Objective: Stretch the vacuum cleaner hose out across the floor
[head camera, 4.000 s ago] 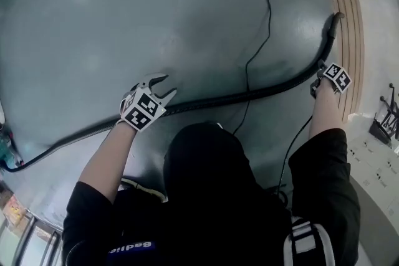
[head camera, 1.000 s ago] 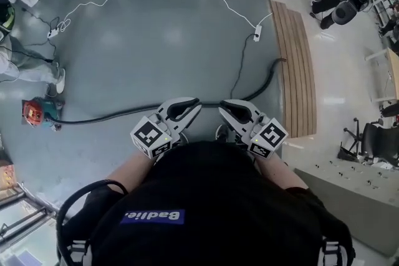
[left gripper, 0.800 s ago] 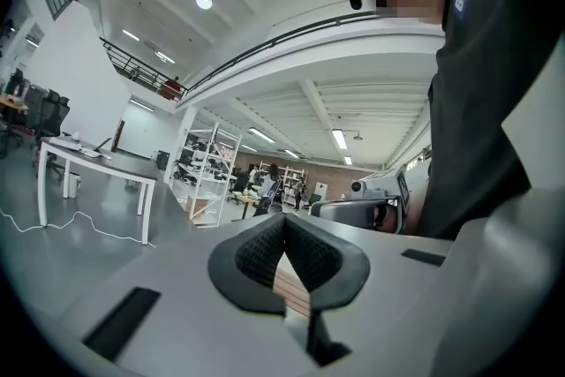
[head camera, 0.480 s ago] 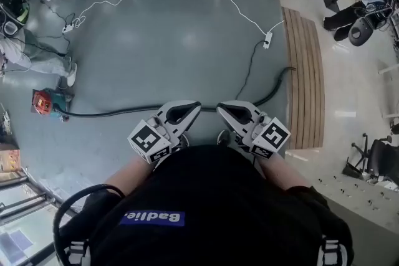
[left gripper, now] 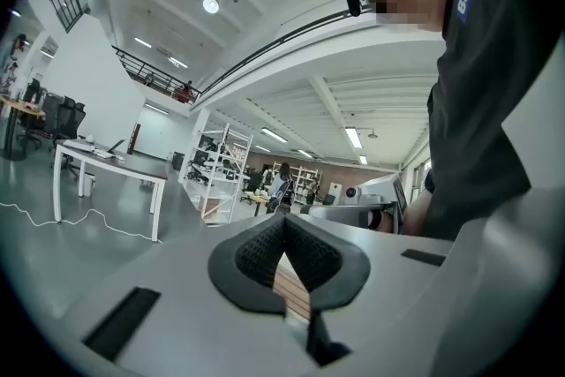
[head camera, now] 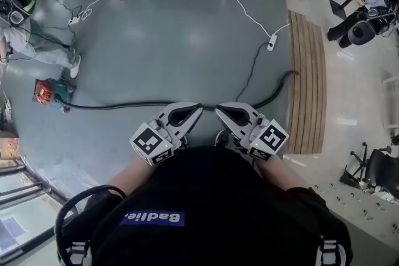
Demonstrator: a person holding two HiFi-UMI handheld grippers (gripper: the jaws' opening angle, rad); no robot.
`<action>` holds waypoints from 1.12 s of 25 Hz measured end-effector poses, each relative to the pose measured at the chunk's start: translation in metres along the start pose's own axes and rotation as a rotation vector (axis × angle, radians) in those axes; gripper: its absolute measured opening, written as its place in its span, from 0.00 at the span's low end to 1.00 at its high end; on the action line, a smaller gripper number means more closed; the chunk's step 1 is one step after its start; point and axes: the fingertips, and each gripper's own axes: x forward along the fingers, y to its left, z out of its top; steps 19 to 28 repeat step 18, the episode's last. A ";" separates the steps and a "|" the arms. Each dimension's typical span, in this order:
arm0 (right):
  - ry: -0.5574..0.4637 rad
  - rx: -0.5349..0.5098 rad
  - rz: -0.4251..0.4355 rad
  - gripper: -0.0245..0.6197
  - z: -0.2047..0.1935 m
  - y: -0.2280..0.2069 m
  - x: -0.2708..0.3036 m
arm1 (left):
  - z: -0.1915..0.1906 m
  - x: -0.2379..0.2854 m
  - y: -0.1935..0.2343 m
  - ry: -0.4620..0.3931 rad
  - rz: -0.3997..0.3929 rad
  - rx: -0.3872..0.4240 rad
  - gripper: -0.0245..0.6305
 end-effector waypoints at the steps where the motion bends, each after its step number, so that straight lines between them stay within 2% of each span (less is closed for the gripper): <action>1: 0.002 0.001 -0.002 0.04 -0.001 0.000 0.000 | -0.001 -0.002 0.000 0.000 0.003 0.000 0.05; 13: 0.002 -0.001 -0.031 0.04 -0.006 0.005 0.010 | -0.006 -0.021 0.006 -0.002 0.028 -0.024 0.05; 28: 0.007 0.003 -0.038 0.04 -0.010 0.010 0.005 | -0.006 -0.022 0.000 -0.005 0.021 -0.018 0.05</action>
